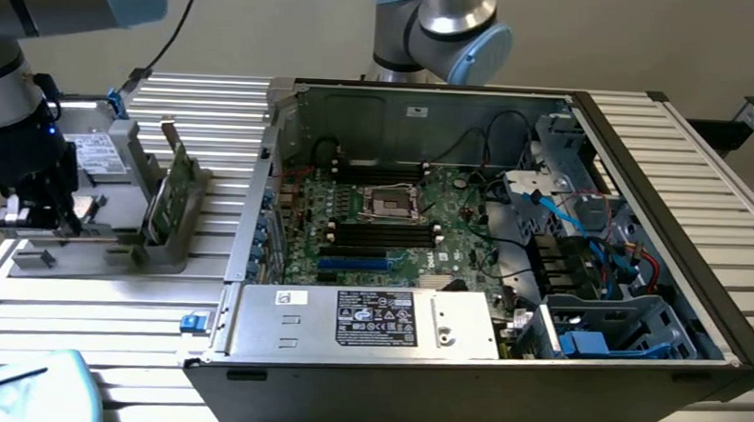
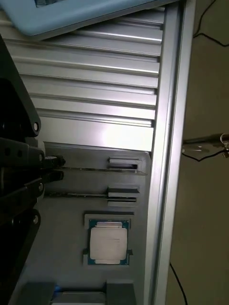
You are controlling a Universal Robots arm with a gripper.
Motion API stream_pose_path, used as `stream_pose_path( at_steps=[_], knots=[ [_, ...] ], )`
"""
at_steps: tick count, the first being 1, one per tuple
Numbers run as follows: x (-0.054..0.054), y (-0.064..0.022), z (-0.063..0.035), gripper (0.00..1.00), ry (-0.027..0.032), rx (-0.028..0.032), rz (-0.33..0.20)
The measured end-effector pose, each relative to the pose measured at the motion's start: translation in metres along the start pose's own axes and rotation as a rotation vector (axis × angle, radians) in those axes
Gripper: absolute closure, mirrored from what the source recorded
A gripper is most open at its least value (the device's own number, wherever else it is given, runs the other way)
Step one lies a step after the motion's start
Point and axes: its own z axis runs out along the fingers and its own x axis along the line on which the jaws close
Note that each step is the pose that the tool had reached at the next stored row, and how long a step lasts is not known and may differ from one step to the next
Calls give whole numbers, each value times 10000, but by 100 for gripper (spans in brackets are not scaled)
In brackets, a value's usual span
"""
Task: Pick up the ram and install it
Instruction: 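Pick up the ram and move it above insertion slot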
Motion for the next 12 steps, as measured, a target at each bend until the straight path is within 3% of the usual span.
stream_pose_path(
  at_steps=[3,12],
  knots=[
    [3,-7,-137,86,-6,-3,-3],
    [74,-247,-529,86,-106,-14,-12]
  ],
)
